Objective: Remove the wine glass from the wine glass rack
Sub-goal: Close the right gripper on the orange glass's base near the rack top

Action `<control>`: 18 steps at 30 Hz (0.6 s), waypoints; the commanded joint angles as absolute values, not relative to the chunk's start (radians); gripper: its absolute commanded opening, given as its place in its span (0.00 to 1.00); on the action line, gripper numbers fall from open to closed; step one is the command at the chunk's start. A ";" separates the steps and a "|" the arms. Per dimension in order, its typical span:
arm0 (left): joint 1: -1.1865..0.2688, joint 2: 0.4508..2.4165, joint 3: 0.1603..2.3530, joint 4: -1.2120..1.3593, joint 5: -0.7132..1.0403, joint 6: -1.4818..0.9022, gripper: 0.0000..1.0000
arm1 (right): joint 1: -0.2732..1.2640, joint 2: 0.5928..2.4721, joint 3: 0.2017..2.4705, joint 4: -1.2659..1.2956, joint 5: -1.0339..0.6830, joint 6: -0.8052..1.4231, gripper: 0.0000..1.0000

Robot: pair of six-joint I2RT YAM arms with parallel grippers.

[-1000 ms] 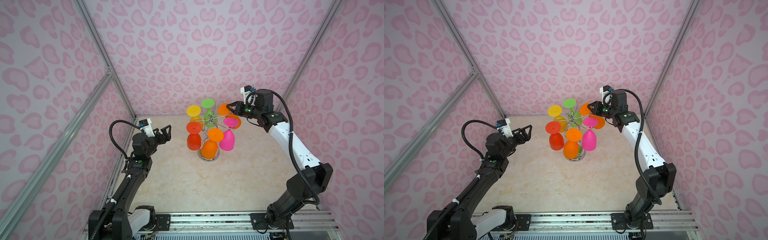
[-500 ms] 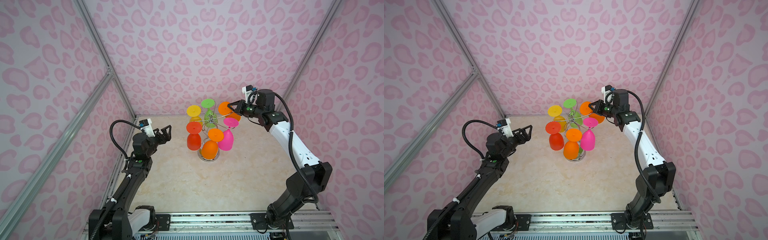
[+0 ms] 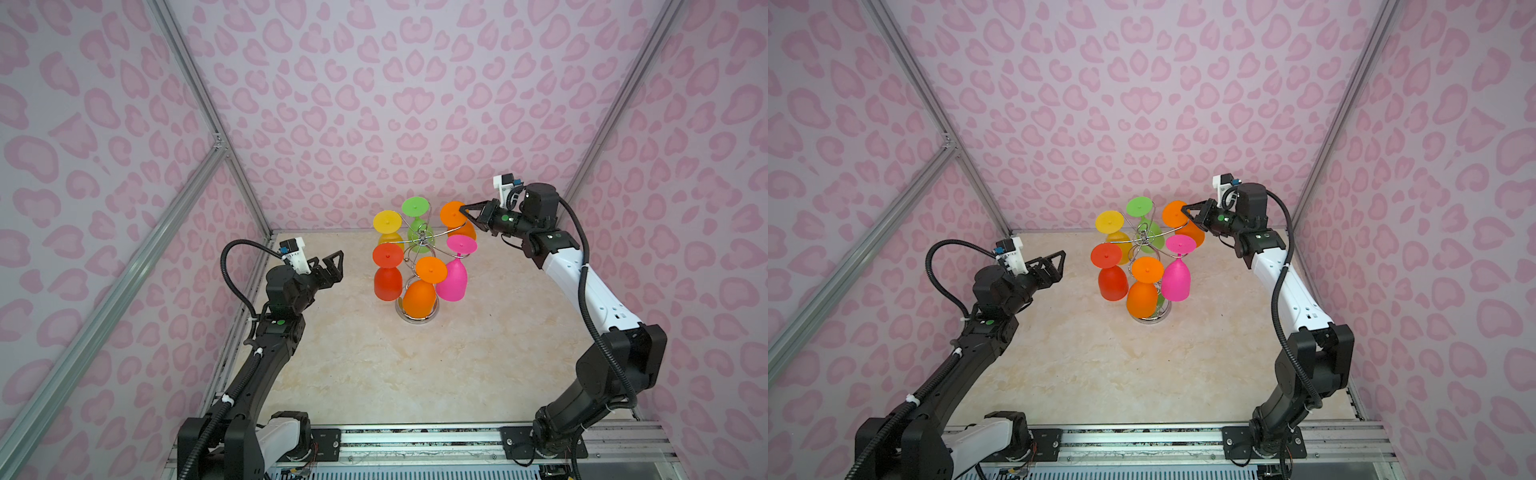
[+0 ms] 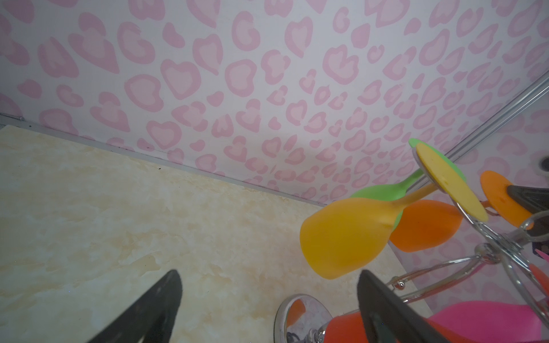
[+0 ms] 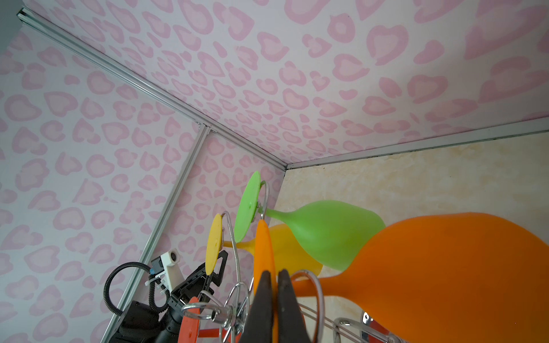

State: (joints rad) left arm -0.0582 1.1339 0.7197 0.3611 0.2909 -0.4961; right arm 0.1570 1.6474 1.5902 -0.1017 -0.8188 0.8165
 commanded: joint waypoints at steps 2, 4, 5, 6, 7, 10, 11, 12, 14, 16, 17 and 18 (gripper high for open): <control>-0.059 1.137 0.716 0.386 0.296 -0.497 0.94 | 0.148 1.628 1.564 -0.024 -0.851 0.848 0.00; -0.061 1.140 0.717 0.387 0.296 -0.497 0.94 | 0.146 1.620 1.557 -0.024 -0.855 0.847 0.00; -0.061 1.141 0.718 0.386 0.296 -0.497 0.94 | 0.144 1.617 1.554 -0.025 -0.857 0.849 0.00; -0.061 1.141 0.718 0.387 0.296 -0.498 0.94 | 0.144 1.614 1.551 -0.024 -0.860 0.851 0.00; -0.062 1.142 0.719 0.388 0.296 -0.497 0.94 | 0.142 1.611 1.548 -0.025 -0.862 0.851 0.00; -0.063 1.143 0.718 0.389 0.296 -0.498 0.94 | 0.143 1.602 1.536 -0.023 -0.862 0.854 0.00; -0.063 1.143 0.717 0.389 0.296 -0.500 0.94 | 0.143 1.598 1.531 -0.022 -0.863 0.856 0.00; -0.063 1.143 0.716 0.389 0.296 -0.499 0.94 | 0.143 1.595 1.527 -0.018 -0.866 0.860 0.00; -0.064 1.143 0.716 0.388 0.296 -0.499 0.94 | 0.144 1.591 1.514 -0.002 -0.877 0.870 0.00; -0.064 1.142 0.716 0.388 0.296 -0.499 0.94 | 0.147 1.588 1.503 0.006 -0.885 0.880 0.00; -0.064 1.141 0.715 0.388 0.296 -0.499 0.94 | 0.147 1.583 1.497 0.007 -0.885 0.879 0.00; -0.064 1.141 0.715 0.388 0.296 -0.499 0.94 | 0.149 1.578 1.494 0.007 -0.885 0.879 0.00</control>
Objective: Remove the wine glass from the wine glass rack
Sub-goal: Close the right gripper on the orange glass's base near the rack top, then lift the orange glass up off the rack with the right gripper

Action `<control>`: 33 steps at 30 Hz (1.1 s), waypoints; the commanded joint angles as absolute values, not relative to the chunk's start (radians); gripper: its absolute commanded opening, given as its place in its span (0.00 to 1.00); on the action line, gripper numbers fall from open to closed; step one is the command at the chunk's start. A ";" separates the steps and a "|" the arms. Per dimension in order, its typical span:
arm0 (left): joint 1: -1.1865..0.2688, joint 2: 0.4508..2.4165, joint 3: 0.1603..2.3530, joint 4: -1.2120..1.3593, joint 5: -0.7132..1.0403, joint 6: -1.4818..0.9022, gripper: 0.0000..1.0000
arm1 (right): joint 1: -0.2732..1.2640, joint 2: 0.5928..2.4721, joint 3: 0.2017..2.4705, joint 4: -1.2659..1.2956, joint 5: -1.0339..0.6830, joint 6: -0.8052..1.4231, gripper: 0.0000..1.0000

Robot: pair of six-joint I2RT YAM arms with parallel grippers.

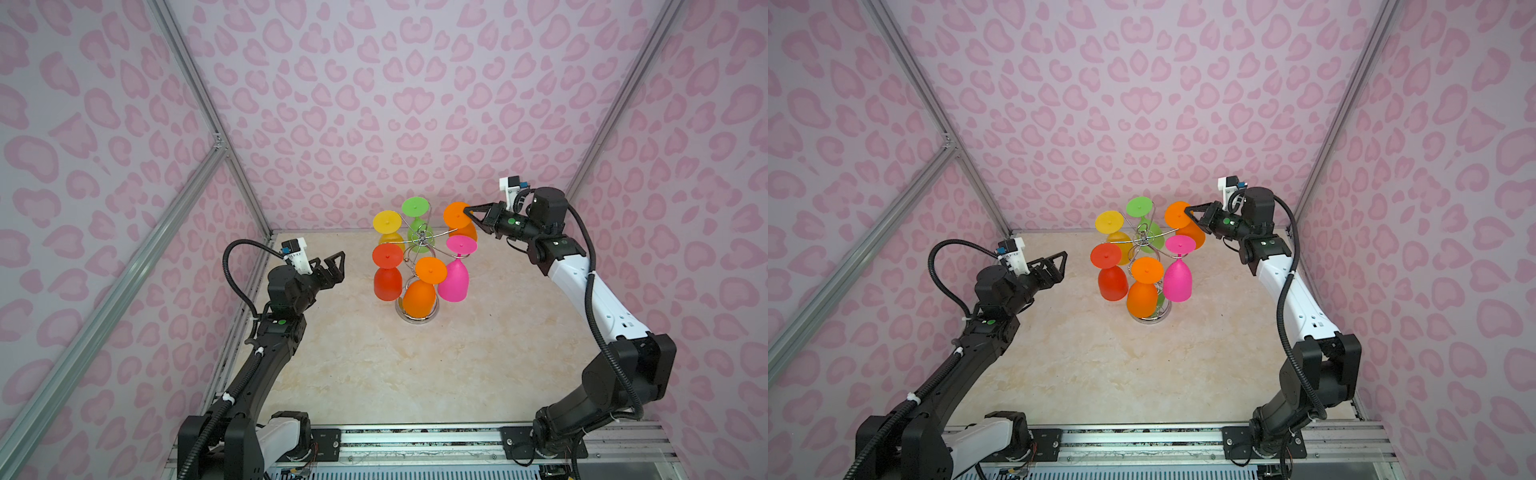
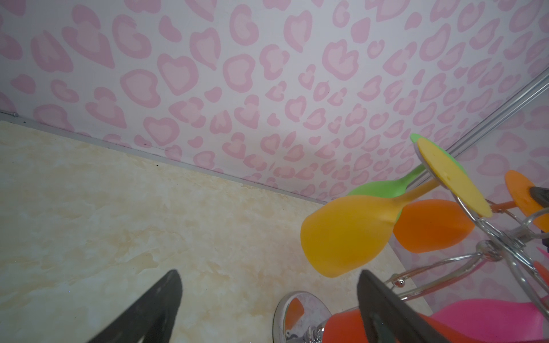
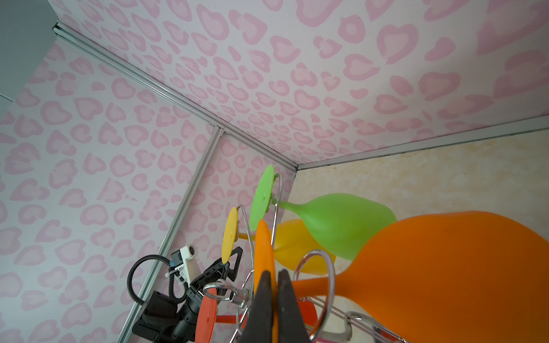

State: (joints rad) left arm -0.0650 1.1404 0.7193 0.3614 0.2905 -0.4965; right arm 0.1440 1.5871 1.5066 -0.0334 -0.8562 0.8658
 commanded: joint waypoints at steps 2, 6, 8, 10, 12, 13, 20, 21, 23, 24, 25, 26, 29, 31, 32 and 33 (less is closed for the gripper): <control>-0.064 1.141 0.714 0.388 0.295 -0.499 0.94 | 0.151 1.570 1.494 0.005 -0.885 0.878 0.00; -0.064 1.141 0.715 0.388 0.295 -0.499 0.94 | 0.152 1.553 1.458 -0.003 -0.883 0.875 0.00; -0.064 1.142 0.715 0.388 0.296 -0.500 0.94 | 0.152 1.545 1.453 -0.008 -0.878 0.872 0.00; -0.065 1.141 0.715 0.390 0.298 -0.500 0.94 | 0.152 1.539 1.453 -0.022 -0.871 0.862 0.00; -0.066 1.141 0.716 0.390 0.298 -0.500 0.94 | 0.152 1.536 1.453 -0.027 -0.872 0.862 0.00; -0.066 1.141 0.716 0.388 0.298 -0.500 0.94 | 0.153 1.533 1.450 -0.027 -0.873 0.864 0.00; -0.066 1.140 0.718 0.388 0.298 -0.501 0.94 | 0.174 1.519 1.450 -0.046 -0.877 0.860 0.00; -0.066 1.140 0.719 0.388 0.297 -0.502 0.94 | 0.180 1.519 1.452 -0.048 -0.876 0.861 0.00; -0.066 1.141 0.721 0.389 0.299 -0.502 0.94 | 0.192 1.522 1.456 -0.049 -0.874 0.862 0.00; -0.065 1.141 0.721 0.389 0.299 -0.503 0.94 | 0.197 1.525 1.457 -0.049 -0.872 0.863 0.00; -0.066 1.141 0.721 0.390 0.300 -0.504 0.94 | 0.202 1.527 1.460 -0.050 -0.874 0.864 0.00; -0.066 1.141 0.721 0.390 0.300 -0.503 0.94 | 0.206 1.532 1.463 -0.050 -0.874 0.864 0.00; -0.067 1.140 0.719 0.390 0.301 -0.503 0.94 | 0.217 1.545 1.472 -0.048 -0.867 0.866 0.00; -0.066 1.140 0.719 0.390 0.301 -0.503 0.94 | 0.219 1.556 1.477 -0.037 -0.864 0.873 0.00; -0.067 1.138 0.718 0.390 0.301 -0.503 0.94 | 0.219 1.563 1.477 -0.026 -0.864 0.880 0.00; -0.067 1.137 0.717 0.390 0.301 -0.503 0.94 | 0.219 1.571 1.477 -0.020 -0.863 0.885 0.00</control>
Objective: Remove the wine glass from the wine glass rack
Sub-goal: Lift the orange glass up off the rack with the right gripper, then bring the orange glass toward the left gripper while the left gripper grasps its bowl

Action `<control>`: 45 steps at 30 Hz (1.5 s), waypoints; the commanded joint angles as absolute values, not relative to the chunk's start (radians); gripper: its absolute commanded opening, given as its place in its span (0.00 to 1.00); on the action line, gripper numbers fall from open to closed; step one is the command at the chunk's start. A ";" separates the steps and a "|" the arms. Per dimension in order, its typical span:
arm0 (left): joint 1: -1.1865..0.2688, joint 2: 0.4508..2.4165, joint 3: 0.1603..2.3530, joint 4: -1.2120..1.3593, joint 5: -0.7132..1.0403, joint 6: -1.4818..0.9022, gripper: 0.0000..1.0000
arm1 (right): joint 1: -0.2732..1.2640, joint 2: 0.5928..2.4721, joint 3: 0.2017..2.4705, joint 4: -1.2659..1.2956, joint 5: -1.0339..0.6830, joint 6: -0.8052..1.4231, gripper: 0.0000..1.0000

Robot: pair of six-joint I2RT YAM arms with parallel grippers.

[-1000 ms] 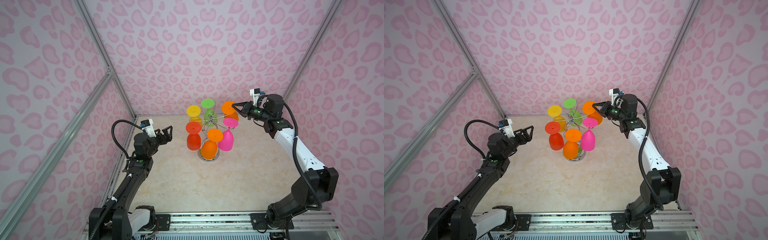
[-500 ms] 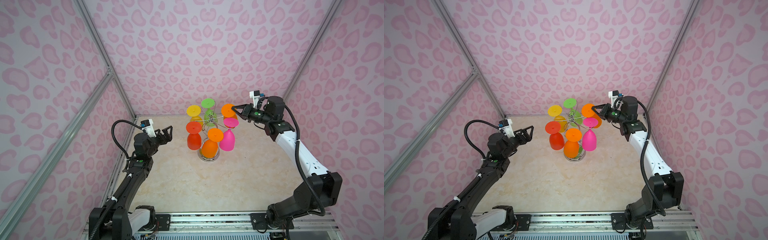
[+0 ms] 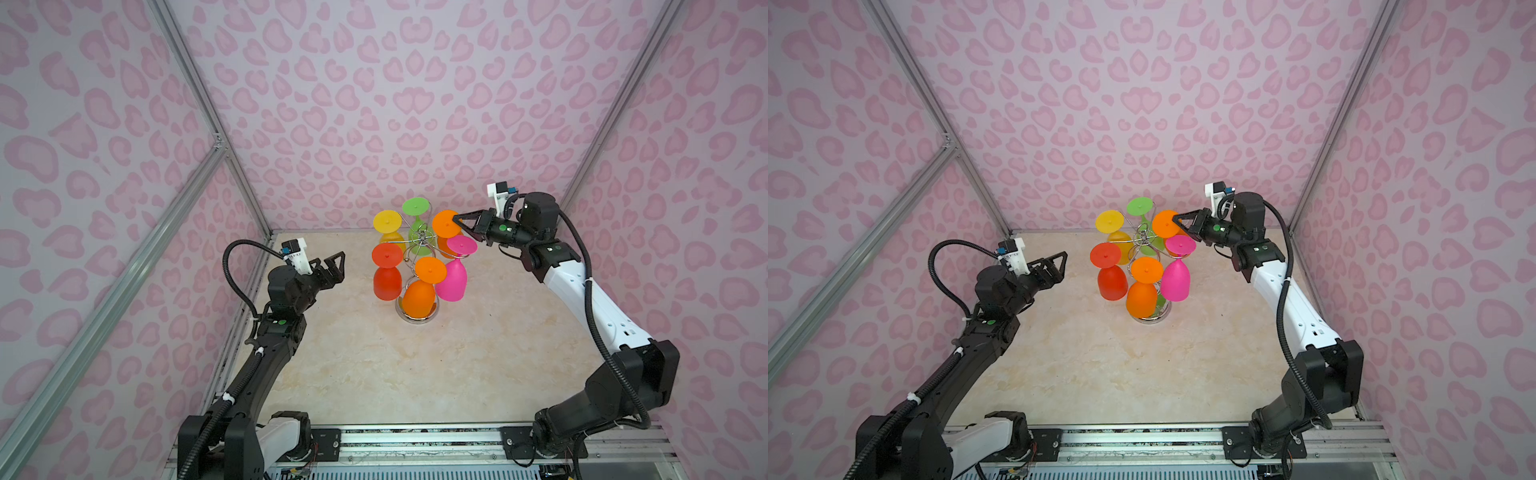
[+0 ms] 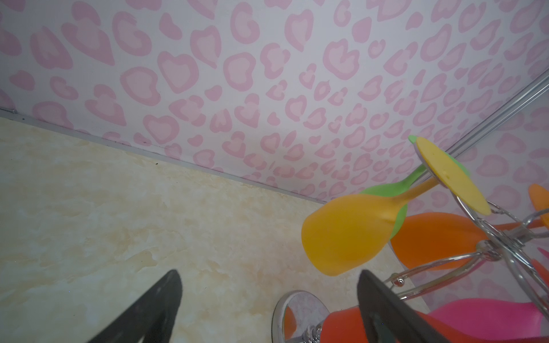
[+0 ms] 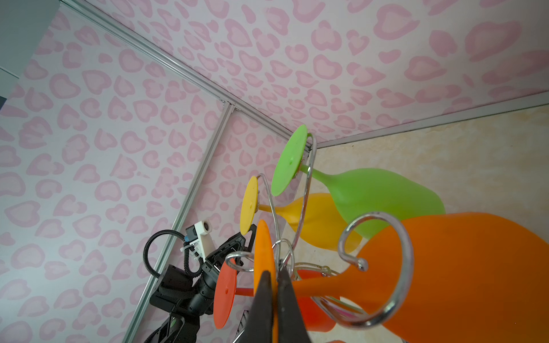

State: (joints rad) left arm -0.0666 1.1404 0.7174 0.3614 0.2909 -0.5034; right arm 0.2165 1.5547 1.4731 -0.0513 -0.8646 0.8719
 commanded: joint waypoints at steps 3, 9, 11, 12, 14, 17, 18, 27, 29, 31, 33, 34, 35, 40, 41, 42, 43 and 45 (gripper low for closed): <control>-0.067 1.135 0.715 0.388 0.301 -0.503 0.94 | 0.218 1.610 1.543 -0.016 -0.862 0.888 0.00; -0.067 1.125 0.708 0.381 0.299 -0.500 0.94 | 0.198 1.682 1.617 0.006 -0.874 0.909 0.00; -0.067 1.120 0.705 0.379 0.296 -0.497 0.94 | 0.185 1.698 1.637 0.008 -0.874 0.913 0.00; -0.067 1.118 0.702 0.378 0.296 -0.497 0.94 | 0.176 1.705 1.644 0.013 -0.876 0.917 0.00; -0.067 1.117 0.703 0.374 0.295 -0.494 0.94 | 0.159 1.713 1.650 0.032 -0.874 0.931 0.00; -0.067 1.116 0.701 0.374 0.298 -0.495 0.94 | 0.136 1.719 1.651 0.093 -0.880 0.970 0.00; -0.067 1.115 0.701 0.374 0.299 -0.496 0.94 | 0.127 1.720 1.651 0.113 -0.887 0.984 0.00; -0.067 1.044 0.710 0.377 0.316 -0.500 0.94 | 0.050 1.629 1.568 0.354 -0.913 1.113 0.00; -0.067 0.999 0.724 0.382 0.324 -0.503 0.94 | 0.027 1.585 1.520 0.500 -0.921 1.192 0.00; -0.067 0.956 0.745 0.383 0.338 -0.503 0.94 | 0.008 1.550 1.498 0.594 -0.927 1.248 0.00; -0.067 0.921 0.773 0.393 0.367 -0.507 0.94 | 0.000 1.513 1.498 0.635 -0.928 1.273 0.00; -0.067 0.914 0.786 0.404 0.392 -0.513 0.94 | 0.000 1.499 1.501 0.645 -0.929 1.280 0.00; -0.067 0.913 0.805 0.419 0.430 -0.522 0.94 | 0.002 1.483 1.500 0.674 -0.927 1.298 0.00; -0.071 0.981 0.891 0.568 0.645 -0.643 0.94 | 0.031 1.458 1.494 0.969 -0.906 1.504 0.00; -0.071 0.997 0.890 0.637 0.664 -0.681 0.94 | 0.046 1.462 1.494 1.036 -0.901 1.551 0.00; -0.072 1.015 0.892 0.703 0.686 -0.716 0.94 | 0.061 1.467 1.494 1.097 -0.897 1.598 0.00; -0.072 1.033 0.899 0.748 0.706 -0.745 0.94 | 0.076 1.475 1.494 1.146 -0.892 1.632 0.00; -0.079 1.086 0.936 0.827 0.751 -0.805 0.93 | 0.121 1.490 1.497 1.233 -0.881 1.690 0.00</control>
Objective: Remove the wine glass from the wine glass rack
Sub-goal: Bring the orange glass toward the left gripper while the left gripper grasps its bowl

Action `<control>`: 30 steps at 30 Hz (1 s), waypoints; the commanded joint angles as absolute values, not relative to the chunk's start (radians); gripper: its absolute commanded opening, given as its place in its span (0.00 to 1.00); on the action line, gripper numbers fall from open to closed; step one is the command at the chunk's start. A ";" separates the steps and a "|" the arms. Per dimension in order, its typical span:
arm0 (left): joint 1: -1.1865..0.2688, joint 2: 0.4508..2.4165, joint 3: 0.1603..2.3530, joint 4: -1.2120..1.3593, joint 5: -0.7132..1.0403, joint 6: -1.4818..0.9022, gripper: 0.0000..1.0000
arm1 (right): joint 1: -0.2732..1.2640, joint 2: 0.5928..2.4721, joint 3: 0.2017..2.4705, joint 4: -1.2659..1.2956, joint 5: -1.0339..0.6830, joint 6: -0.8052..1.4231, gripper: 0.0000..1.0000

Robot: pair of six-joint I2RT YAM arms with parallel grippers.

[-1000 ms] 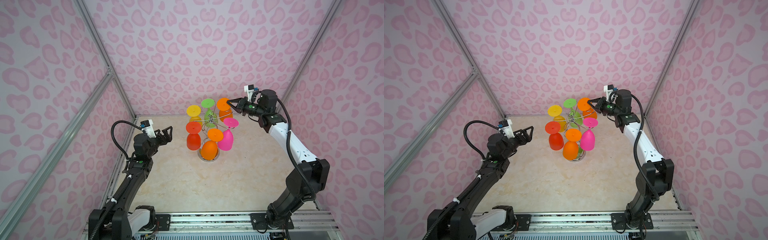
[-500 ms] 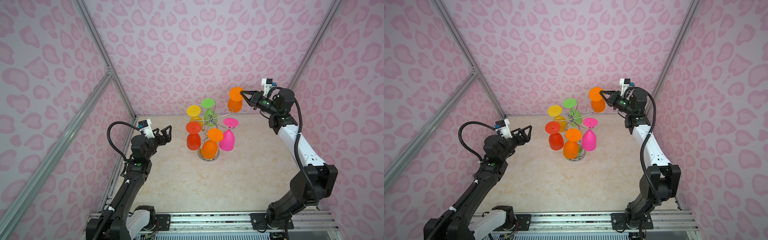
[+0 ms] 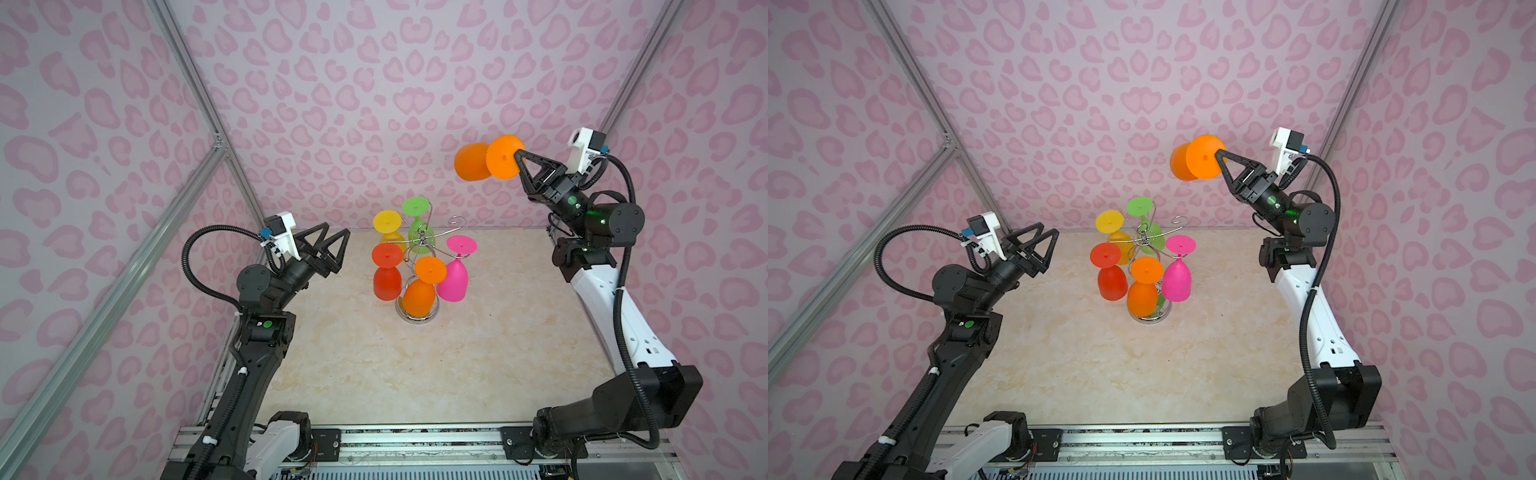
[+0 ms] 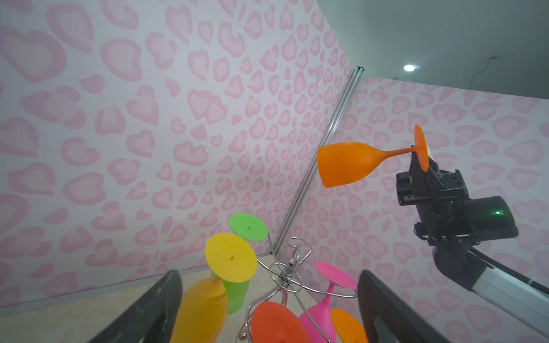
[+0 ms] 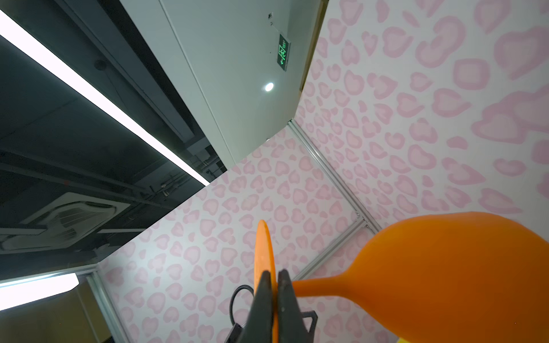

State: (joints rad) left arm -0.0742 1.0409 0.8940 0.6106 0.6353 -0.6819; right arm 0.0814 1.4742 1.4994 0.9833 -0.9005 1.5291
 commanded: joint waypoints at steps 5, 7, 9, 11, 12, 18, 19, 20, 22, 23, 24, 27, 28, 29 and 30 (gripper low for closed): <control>-0.120 1.235 1.034 1.011 0.856 -0.915 0.93 | 0.220 1.528 1.506 1.327 -0.866 1.761 0.00; -0.137 1.299 1.078 1.084 0.891 -0.971 0.93 | 0.242 1.547 1.506 1.364 -0.855 1.794 0.00; -0.159 1.367 1.126 1.148 0.921 -1.040 0.93 | 0.261 1.568 1.505 1.412 -0.841 1.844 0.00; -0.182 1.424 1.169 1.188 0.945 -1.080 0.93 | 0.273 1.589 1.500 1.464 -0.824 1.895 0.00; -0.192 1.446 1.183 1.204 0.951 -1.091 0.93 | 0.279 1.599 1.496 1.490 -0.813 1.922 0.00; -0.224 1.551 1.249 1.256 0.963 -1.118 0.93 | 0.319 1.639 1.494 1.544 -0.788 1.982 0.00; -0.227 1.571 1.262 1.267 0.962 -1.129 0.93 | 0.325 1.644 1.463 1.549 -0.785 1.985 0.00; -0.229 1.587 1.275 1.279 0.958 -1.141 0.93 | 0.332 1.649 1.462 1.554 -0.785 1.990 0.00; -0.234 1.611 1.293 1.313 0.950 -1.162 0.93 | 0.339 1.657 1.458 1.558 -0.787 1.999 0.00; -0.236 1.621 1.303 1.328 0.947 -1.170 0.93 | 0.343 1.661 1.452 1.558 -0.788 2.000 0.00; -0.239 1.626 1.313 1.339 0.944 -1.177 0.93 | 0.345 1.661 1.446 1.558 -0.788 2.001 0.00; -0.252 1.644 1.339 1.361 0.942 -1.191 0.93 | 0.353 1.667 1.418 1.557 -0.782 1.999 0.00; -0.258 1.650 1.339 1.368 0.943 -1.197 0.93 | 0.354 1.671 1.412 1.558 -0.781 2.002 0.00; -0.264 1.657 1.375 1.374 0.946 -1.205 0.92 | 0.354 1.676 1.407 1.558 -0.779 2.003 0.00; -0.271 1.665 1.386 1.385 0.949 -1.216 0.91 | 0.354 1.682 1.404 1.558 -0.778 2.005 0.00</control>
State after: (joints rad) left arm -0.2596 1.6478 1.3487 1.3041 0.9424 -1.1809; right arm 0.3515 1.6665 1.4155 1.5211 -0.7856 1.9888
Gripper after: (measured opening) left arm 0.919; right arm 0.049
